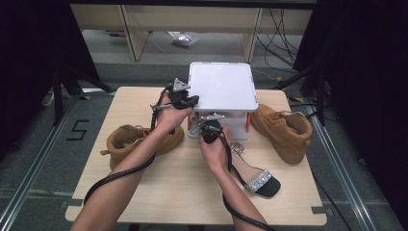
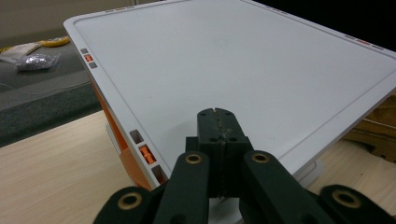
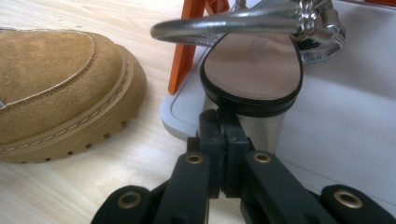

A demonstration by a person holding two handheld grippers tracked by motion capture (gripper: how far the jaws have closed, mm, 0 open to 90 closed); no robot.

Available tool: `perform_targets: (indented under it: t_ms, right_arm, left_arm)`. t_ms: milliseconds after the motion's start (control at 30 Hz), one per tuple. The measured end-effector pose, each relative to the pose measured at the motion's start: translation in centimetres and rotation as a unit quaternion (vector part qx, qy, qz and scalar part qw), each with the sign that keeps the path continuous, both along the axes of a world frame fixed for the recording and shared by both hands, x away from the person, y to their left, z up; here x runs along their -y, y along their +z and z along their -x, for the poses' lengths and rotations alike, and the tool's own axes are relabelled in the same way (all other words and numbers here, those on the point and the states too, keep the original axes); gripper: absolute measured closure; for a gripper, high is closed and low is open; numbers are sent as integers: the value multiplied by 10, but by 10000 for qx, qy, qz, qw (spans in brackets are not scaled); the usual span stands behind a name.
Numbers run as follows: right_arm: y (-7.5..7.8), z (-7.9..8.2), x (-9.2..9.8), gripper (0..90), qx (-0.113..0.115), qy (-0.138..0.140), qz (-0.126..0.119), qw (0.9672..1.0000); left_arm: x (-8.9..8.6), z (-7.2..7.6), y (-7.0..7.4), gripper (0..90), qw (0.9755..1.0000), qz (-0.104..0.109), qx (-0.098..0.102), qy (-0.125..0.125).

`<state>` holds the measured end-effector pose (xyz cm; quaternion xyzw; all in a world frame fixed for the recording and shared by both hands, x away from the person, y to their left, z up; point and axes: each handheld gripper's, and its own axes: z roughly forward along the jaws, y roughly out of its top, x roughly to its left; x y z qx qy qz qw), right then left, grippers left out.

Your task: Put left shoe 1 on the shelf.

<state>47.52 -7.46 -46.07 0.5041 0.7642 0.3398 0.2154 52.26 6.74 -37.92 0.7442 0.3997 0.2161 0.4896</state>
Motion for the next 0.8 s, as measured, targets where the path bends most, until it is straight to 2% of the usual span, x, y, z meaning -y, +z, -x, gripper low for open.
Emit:
perform_targets:
  t_ms: [200,233,367,400,533,567,800]
  right_arm:
    - [-4,-3,-1,900,-71,-98,-101,9999]
    - [-4,-4,-1,900,-53,-103,-47,9999]
    - [-6,-6,-2,900,-38,-87,-64,9999]
    - [-6,-7,-3,900,-52,-156,-83,9998]
    - [-8,-10,-3,900,0,-30,21,10000]
    - [-9,-9,-5,900,-38,-104,-15,9999]
    - [-16,-11,-7,900,-29,-77,-10,10000]
  left_arm:
    - [-1,0,0,900,10000,-39,-7,-37]
    - [-1,0,1,900,10000,-69,-27,-31]
    - [0,0,0,900,10000,21,10,-20]
    - [0,0,0,900,10000,22,1,-21]
    - [0,0,0,900,10000,29,6,-19]
    - [0,0,0,900,10000,6,-3,-7]
    - [0,0,0,900,10000,48,-2,-13]
